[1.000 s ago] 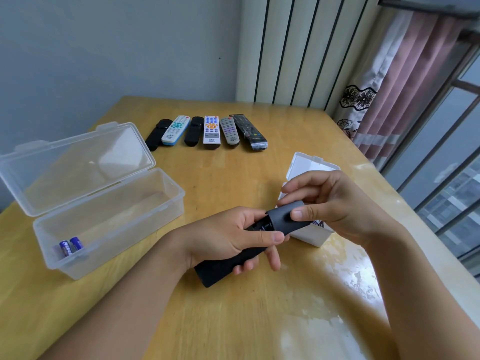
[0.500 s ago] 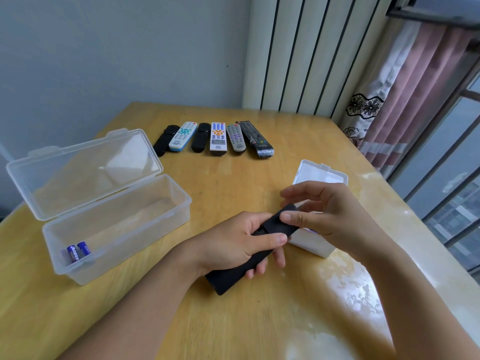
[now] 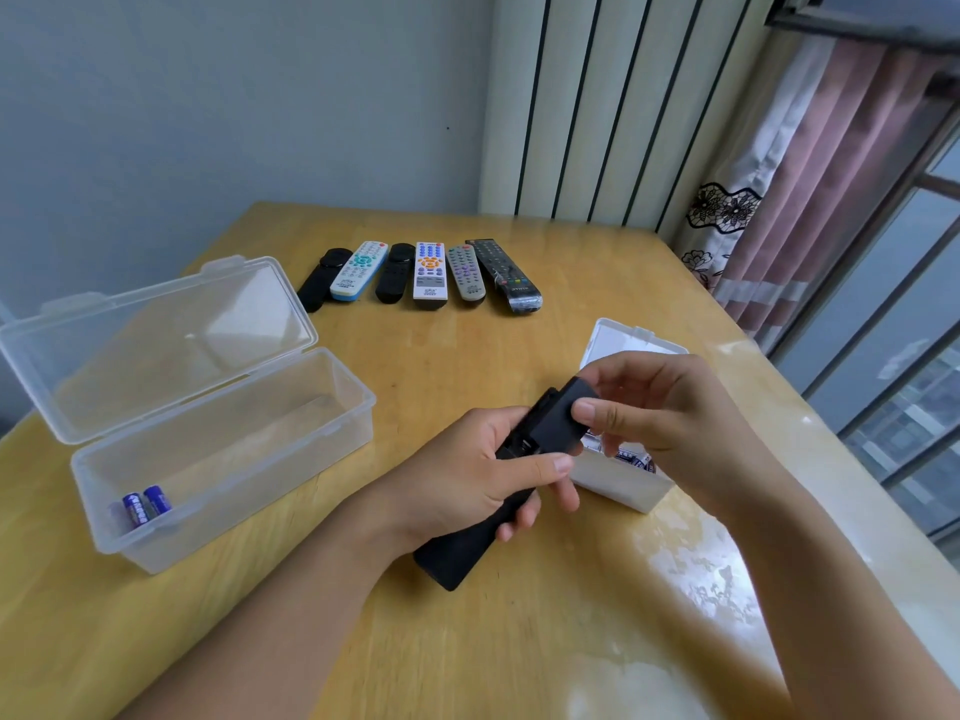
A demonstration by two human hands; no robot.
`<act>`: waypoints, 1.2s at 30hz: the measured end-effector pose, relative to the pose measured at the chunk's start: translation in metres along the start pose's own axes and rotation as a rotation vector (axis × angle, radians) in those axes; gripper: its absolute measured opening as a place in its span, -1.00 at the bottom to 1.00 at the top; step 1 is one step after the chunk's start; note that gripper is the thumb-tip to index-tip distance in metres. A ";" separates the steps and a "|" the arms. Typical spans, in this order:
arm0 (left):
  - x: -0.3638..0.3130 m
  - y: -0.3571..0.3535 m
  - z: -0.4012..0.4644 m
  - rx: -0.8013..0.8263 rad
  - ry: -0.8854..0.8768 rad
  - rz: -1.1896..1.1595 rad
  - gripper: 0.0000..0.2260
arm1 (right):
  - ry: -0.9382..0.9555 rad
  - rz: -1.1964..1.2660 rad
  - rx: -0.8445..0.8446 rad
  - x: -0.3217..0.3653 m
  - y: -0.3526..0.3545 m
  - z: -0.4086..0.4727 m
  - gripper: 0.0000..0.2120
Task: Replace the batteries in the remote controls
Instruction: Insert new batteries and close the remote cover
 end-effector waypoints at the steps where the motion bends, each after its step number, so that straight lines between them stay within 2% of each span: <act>1: 0.000 0.000 0.000 -0.003 0.001 0.008 -0.87 | 0.005 0.004 0.001 0.001 0.000 -0.001 -0.87; 7: 0.004 -0.002 0.001 -0.071 0.012 0.086 -0.83 | 0.022 -0.105 -0.115 0.002 -0.004 0.000 -0.92; 11: 0.003 -0.001 0.001 -0.095 0.000 0.029 -0.84 | 0.044 -0.202 -0.114 0.003 -0.004 -0.001 -0.88; 17: -0.001 0.003 -0.003 -0.075 0.008 0.050 -0.84 | 0.017 -0.131 -0.060 -0.006 -0.012 0.001 -0.80; 21: -0.002 0.005 -0.004 -0.060 0.011 0.036 -0.82 | 0.046 -0.136 -0.070 -0.005 -0.015 0.001 -0.87; 23: -0.003 0.004 -0.004 -0.022 0.019 0.013 -0.79 | 0.080 -0.119 -0.143 0.000 -0.007 0.001 -0.93; 25: 0.001 0.002 -0.003 0.014 0.058 0.034 -0.72 | 0.104 -0.093 -0.302 0.004 0.016 -0.001 -0.97; 28: 0.003 0.010 0.000 -0.125 0.002 0.159 -0.75 | 0.100 -0.182 -0.410 0.004 0.035 -0.003 -0.97; 31: 0.000 0.020 0.000 -0.324 -0.126 0.242 -0.73 | 0.150 -0.410 -0.448 0.004 0.026 -0.005 -0.94; 33: -0.005 0.025 -0.004 -0.444 -0.213 0.380 -0.68 | 0.220 -0.556 -0.475 0.008 0.015 -0.007 -0.88; 36: -0.011 0.031 -0.009 -0.525 -0.281 0.573 -0.67 | 0.241 -0.544 -0.460 0.008 0.010 -0.007 -0.84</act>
Point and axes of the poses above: each hand's wrist, its own z-axis towards the middle knuckle, its own y-axis out of the back of the hand, x = y × z, the point moved 9 cm from there along z, towards the middle knuckle, and after that the axes turned 1 degree about z, right-handed, at the moved point
